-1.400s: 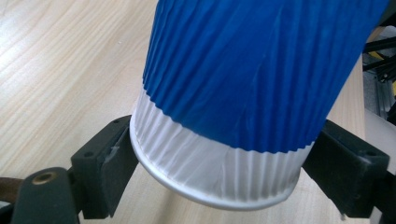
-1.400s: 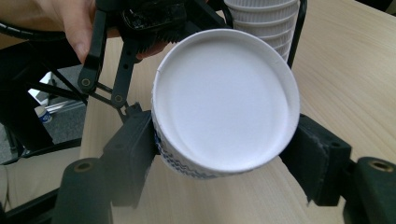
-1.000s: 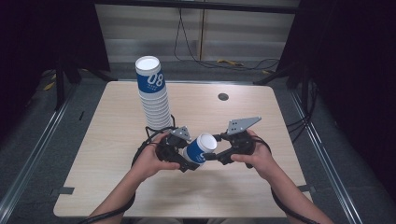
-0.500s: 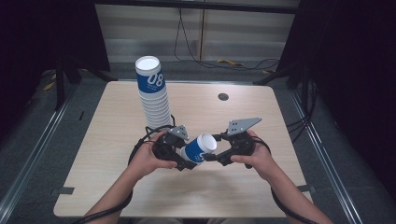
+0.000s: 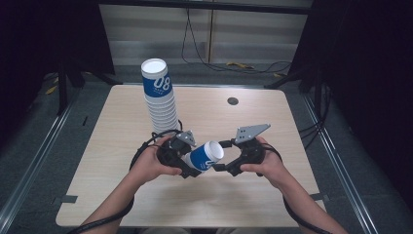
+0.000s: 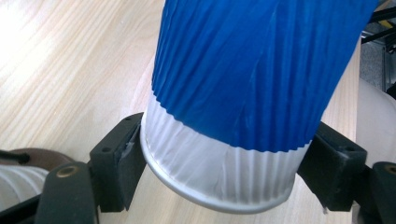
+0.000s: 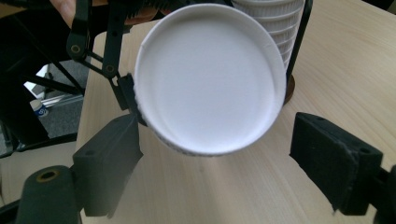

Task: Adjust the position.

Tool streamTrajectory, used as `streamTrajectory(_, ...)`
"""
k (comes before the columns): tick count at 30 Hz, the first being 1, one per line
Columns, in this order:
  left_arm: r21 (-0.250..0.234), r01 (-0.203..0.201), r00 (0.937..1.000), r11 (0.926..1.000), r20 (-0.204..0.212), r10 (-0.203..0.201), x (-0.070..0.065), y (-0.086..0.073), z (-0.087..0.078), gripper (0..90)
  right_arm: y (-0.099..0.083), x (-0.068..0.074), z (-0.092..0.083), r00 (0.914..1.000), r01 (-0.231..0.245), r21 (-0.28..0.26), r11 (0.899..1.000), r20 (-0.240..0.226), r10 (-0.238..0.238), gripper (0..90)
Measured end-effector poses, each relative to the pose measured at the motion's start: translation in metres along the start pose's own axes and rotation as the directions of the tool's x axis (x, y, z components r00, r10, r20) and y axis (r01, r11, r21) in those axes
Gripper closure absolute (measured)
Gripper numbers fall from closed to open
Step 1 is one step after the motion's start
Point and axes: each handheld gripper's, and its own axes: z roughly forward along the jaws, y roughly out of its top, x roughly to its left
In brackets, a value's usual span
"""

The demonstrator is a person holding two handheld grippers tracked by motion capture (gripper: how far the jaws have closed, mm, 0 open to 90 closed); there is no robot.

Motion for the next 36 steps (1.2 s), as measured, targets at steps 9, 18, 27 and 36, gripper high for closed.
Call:
streamTrajectory(9, 0.059, 0.001, 0.9999, 0.9983, -0.01, -0.001, 0.0, 0.004, -0.002, 23.0, -0.004, -0.001, -0.003, 0.9999, 0.0, 0.049, 0.999, -0.012, 0.0, 14.3)
streamTrajectory(18, 0.142, -0.017, 0.9996, 0.9897, -0.021, 0.02, 0.0, 0.005, -0.003, 22.9, -0.003, -0.002, -0.003, 0.9999, 0.013, 0.15, 0.989, -0.007, -0.012, 13.5)
streamTrajectory(27, 0.19, -0.027, 0.9992, 0.9814, -0.025, 0.032, 0.0, 0.008, 0.0, 22.7, -0.001, -0.004, -0.002, 0.9995, 0.028, 0.236, 0.971, 0.009, -0.031, 13.3)
streamTrajectory(36, 0.25, -0.039, 0.9982, 0.9676, -0.035, 0.049, -0.004, 0.014, 0.007, 22.5, 0.003, -0.004, -0.001, 0.9983, 0.056, 0.289, 0.956, -0.001, -0.058, 13.5)
